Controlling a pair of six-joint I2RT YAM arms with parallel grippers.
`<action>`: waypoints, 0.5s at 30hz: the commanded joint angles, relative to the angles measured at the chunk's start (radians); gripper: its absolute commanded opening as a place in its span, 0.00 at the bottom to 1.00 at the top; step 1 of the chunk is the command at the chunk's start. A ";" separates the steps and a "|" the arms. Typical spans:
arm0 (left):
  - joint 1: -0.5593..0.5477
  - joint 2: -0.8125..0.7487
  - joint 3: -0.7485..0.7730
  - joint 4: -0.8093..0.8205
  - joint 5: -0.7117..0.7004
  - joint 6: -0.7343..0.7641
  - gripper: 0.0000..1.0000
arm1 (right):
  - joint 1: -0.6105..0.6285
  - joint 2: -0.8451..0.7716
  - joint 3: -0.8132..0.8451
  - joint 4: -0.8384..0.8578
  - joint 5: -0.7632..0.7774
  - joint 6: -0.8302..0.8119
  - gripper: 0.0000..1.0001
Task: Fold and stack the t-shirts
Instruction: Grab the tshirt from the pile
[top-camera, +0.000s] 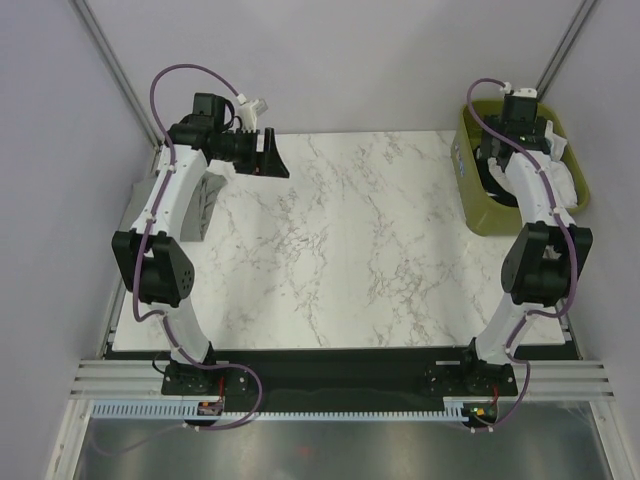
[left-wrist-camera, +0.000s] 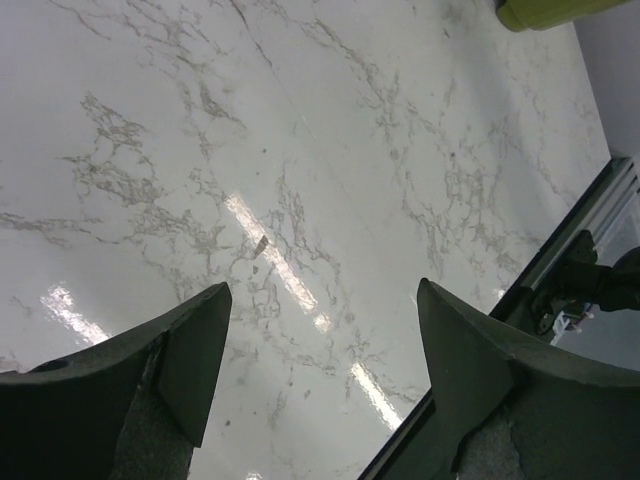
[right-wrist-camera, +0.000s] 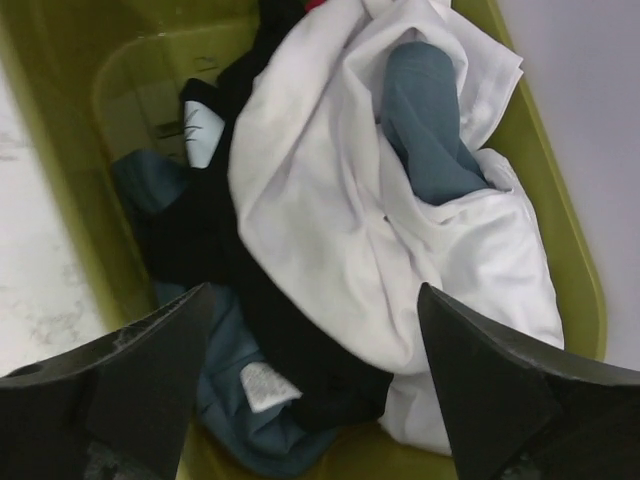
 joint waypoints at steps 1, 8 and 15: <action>-0.002 0.019 0.029 0.013 -0.084 0.067 0.82 | -0.054 0.103 0.059 -0.001 -0.026 0.026 0.89; -0.001 0.042 0.034 0.008 -0.120 0.077 0.82 | -0.085 0.317 0.211 0.019 -0.095 0.039 0.76; -0.001 0.048 -0.009 0.007 -0.158 0.080 0.82 | -0.079 0.362 0.309 0.018 -0.117 0.040 0.11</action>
